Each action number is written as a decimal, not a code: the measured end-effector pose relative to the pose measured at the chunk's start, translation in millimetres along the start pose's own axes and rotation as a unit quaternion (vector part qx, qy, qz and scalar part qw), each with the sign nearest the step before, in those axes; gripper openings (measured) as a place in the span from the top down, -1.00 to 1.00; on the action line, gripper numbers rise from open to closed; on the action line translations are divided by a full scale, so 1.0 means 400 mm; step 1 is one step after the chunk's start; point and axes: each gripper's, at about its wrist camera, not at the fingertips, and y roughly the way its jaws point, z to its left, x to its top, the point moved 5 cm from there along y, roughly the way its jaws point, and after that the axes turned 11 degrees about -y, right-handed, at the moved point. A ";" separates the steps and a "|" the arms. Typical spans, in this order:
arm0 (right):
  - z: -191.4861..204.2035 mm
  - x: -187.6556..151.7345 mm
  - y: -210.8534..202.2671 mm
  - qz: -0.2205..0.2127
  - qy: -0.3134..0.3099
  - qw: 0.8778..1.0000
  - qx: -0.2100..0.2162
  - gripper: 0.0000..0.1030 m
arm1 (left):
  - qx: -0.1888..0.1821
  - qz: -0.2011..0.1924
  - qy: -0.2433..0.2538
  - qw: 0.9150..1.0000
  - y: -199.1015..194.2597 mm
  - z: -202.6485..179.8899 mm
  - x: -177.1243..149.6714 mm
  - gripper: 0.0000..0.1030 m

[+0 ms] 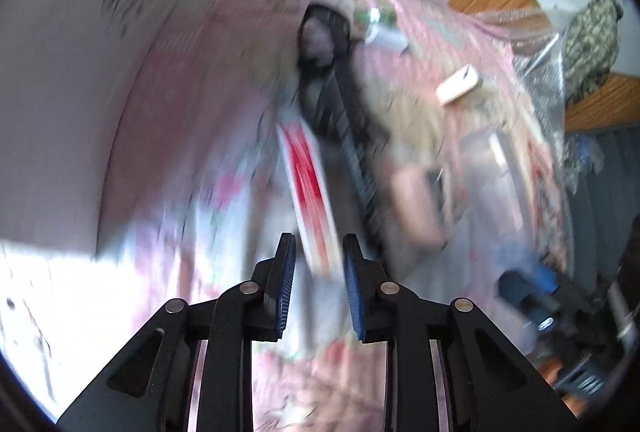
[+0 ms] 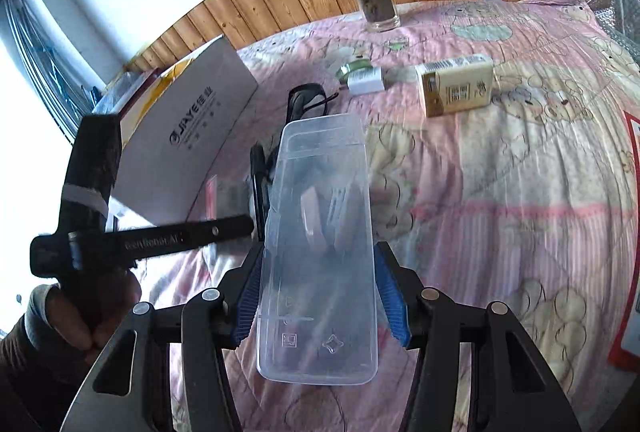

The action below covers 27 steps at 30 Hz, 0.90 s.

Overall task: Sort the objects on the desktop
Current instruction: 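Carry the clear case and red staple box with both tools over the cardboard box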

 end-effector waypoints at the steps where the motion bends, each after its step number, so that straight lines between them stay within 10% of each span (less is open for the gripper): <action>1: 0.002 -0.012 -0.003 0.003 0.000 1.000 -0.002 -0.06 | 0.001 -0.014 0.006 1.000 -0.005 0.004 -0.014 0.72; 27: 0.211 -0.013 -0.099 -0.027 -0.075 0.997 0.012 -0.06 | -0.018 -0.147 0.019 0.989 -0.361 0.070 -0.097 0.75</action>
